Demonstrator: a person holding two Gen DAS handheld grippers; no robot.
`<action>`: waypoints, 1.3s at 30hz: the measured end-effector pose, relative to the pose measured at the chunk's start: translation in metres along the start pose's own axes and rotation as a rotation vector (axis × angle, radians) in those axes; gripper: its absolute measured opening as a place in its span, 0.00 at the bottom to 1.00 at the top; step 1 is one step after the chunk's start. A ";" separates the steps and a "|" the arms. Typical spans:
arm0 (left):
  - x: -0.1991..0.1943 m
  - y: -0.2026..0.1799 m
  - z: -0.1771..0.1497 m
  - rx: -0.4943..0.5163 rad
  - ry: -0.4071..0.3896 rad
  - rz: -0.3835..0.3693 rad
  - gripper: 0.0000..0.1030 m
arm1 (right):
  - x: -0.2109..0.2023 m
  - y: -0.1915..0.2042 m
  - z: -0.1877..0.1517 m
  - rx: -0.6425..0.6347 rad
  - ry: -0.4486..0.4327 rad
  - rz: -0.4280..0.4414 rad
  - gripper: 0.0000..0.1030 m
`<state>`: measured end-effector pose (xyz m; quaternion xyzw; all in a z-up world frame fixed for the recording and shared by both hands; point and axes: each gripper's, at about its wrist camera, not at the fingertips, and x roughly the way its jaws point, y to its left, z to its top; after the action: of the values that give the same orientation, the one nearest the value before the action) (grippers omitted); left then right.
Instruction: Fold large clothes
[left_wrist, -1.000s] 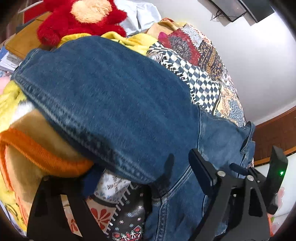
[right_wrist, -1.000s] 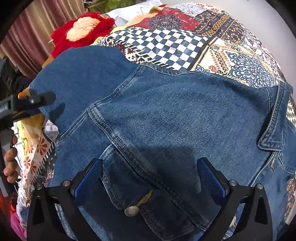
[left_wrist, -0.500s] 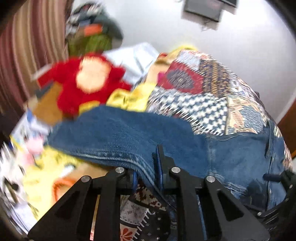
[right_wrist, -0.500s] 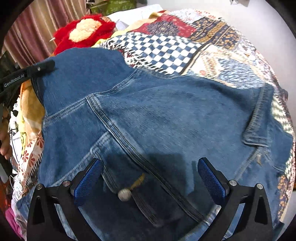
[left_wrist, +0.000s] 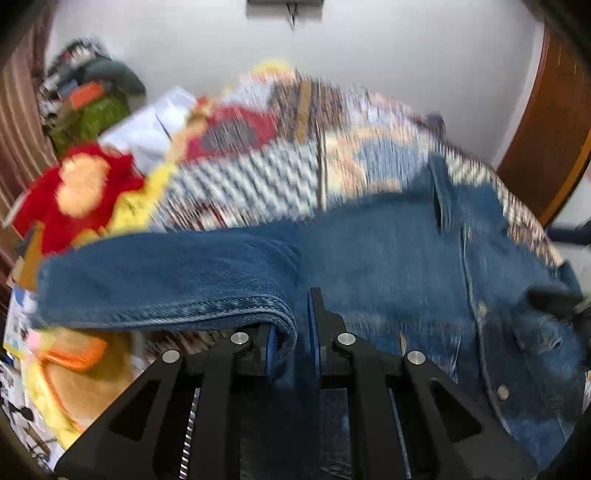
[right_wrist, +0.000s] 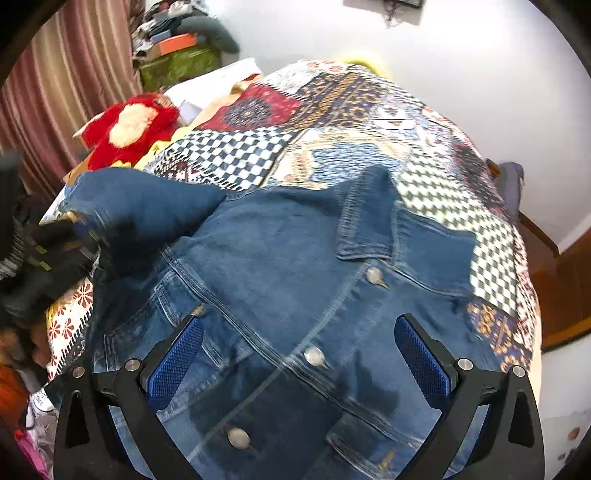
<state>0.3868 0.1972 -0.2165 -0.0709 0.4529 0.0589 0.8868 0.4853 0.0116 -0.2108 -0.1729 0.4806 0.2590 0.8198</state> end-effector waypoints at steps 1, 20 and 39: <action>0.012 0.000 -0.005 -0.010 0.041 -0.021 0.13 | -0.004 -0.002 -0.003 0.005 -0.002 -0.005 1.00; 0.002 0.119 -0.022 -0.390 0.047 -0.238 0.61 | -0.012 0.002 -0.013 0.021 -0.010 0.012 1.00; -0.021 0.105 0.007 -0.269 -0.068 0.045 0.11 | -0.017 -0.022 -0.029 0.026 -0.011 -0.064 1.00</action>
<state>0.3623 0.3004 -0.2029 -0.1770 0.4121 0.1413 0.8825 0.4713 -0.0256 -0.2088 -0.1763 0.4735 0.2273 0.8325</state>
